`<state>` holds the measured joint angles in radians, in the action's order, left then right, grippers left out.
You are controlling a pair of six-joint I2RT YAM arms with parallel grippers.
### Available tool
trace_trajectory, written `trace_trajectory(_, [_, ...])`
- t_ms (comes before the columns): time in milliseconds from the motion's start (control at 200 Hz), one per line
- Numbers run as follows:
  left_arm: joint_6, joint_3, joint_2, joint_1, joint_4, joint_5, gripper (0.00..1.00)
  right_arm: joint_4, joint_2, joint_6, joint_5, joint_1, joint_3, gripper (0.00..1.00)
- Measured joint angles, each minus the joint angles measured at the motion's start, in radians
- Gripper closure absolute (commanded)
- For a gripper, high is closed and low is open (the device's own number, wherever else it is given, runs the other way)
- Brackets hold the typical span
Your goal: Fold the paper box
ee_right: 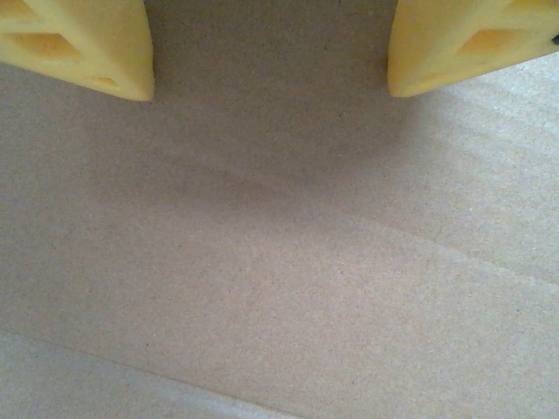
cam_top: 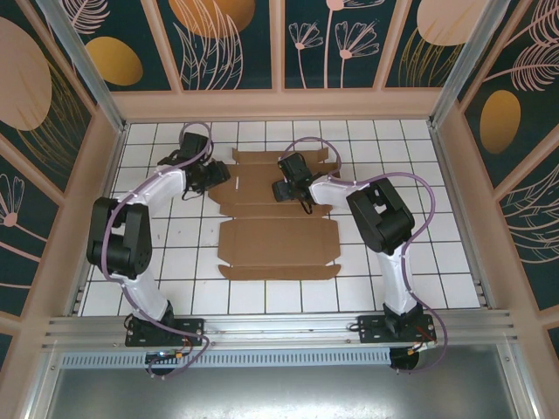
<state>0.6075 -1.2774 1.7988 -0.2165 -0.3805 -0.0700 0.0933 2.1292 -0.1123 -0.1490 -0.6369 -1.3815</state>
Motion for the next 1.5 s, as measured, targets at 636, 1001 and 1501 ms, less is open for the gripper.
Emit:
trace_trajectory(636, [-0.171, -0.185, 0.297, 0.093, 0.029, -0.204, 0.58, 0.005, 0.002, 0.003, 0.011, 0.0, -0.005, 0.33])
trace_trajectory(1001, [-0.166, -0.148, 0.331, 0.116, 0.128, -0.316, 0.94, 0.004, 0.007, 0.003, 0.011, 0.0, -0.012, 0.35])
trace_trajectory(1501, [-0.11, -0.14, 0.216, 0.045, 0.134, -0.393, 0.97, 0.003, 0.01, 0.004, 0.012, 0.0, -0.015, 0.35])
